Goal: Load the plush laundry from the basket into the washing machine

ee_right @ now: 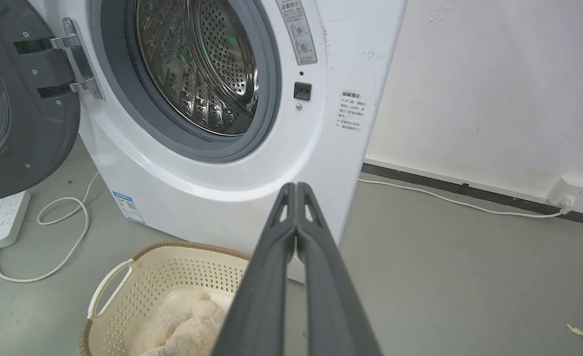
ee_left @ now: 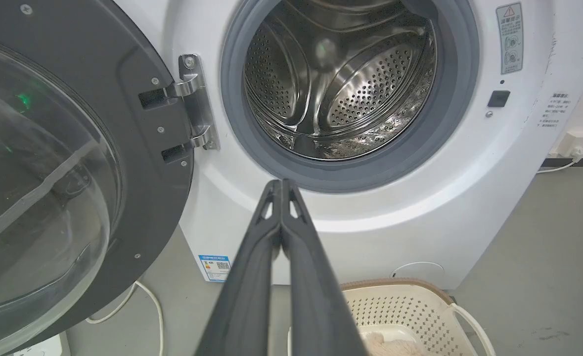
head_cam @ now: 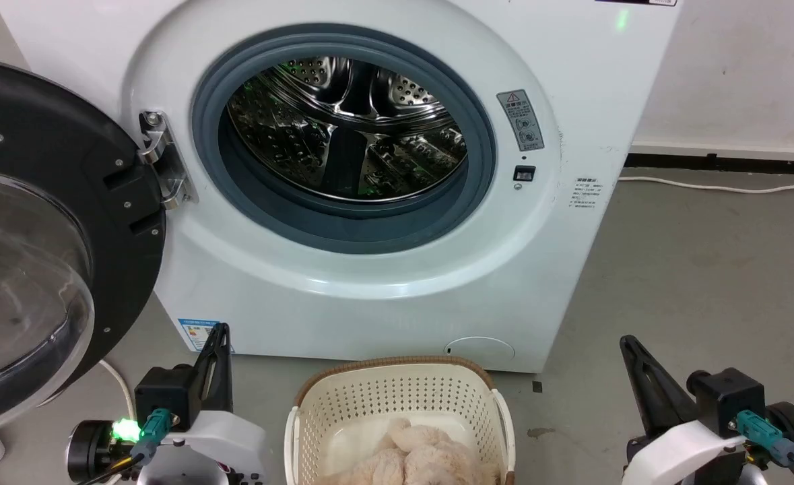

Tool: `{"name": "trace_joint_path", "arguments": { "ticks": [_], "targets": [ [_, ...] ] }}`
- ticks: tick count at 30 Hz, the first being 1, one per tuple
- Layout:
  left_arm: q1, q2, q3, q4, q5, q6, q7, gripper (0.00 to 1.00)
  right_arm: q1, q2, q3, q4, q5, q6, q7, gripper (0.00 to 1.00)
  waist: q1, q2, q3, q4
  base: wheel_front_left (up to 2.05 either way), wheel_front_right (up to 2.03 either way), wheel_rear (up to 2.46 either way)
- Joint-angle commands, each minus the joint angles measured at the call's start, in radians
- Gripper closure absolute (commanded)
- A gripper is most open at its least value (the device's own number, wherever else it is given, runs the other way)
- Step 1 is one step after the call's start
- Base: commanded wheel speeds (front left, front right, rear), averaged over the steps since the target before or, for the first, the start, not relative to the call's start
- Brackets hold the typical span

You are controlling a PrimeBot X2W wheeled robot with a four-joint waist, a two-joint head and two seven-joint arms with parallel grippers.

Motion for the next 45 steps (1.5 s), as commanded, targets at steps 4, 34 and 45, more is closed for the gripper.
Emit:
{"name": "trace_joint_path", "arguments": {
  "ticks": [4, 34, 45],
  "targets": [
    [0.018, 0.000, 0.002, 0.002, 0.002, -0.004, 0.000, 1.00, -0.012, -0.002, 0.000, 0.002, -0.007, 0.001, 0.000, 1.00, 0.0000, 0.0000, 0.000, 0.000, 0.00, 0.00, 0.00],
    [0.018, 0.000, 0.002, 0.002, 0.002, -0.004, 0.000, 1.00, -0.012, -0.002, 0.000, 0.002, -0.007, 0.001, 0.000, 1.00, 0.0000, 0.0000, 0.000, 0.000, 0.00, 0.00, 0.00],
    [0.000, 0.000, 0.000, 0.000, -0.001, 0.001, 0.000, 0.00, 0.000, 0.000, 0.000, 0.000, 0.001, 0.000, 0.000, 0.00, 0.0000, 0.0000, 0.000, 0.000, 0.00, 0.00, 0.00]
  ]
}}
